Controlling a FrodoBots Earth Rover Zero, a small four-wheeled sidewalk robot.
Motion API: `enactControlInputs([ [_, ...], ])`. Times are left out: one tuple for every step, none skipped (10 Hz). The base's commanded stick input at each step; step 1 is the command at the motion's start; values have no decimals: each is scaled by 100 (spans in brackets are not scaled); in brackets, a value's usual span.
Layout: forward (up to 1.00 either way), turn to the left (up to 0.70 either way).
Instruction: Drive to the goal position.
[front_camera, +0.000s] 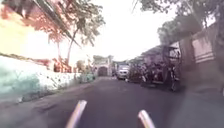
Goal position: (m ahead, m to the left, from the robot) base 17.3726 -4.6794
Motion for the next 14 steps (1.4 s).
enactControlInputs([
  [85,0],
  [85,0],
  [85,0],
  [85,0],
  [85,0],
  [85,0],
  [85,0],
  [85,0],
  [85,0],
  [85,0],
  [85,0],
  [85,0],
  [85,0],
  [85,0],
])
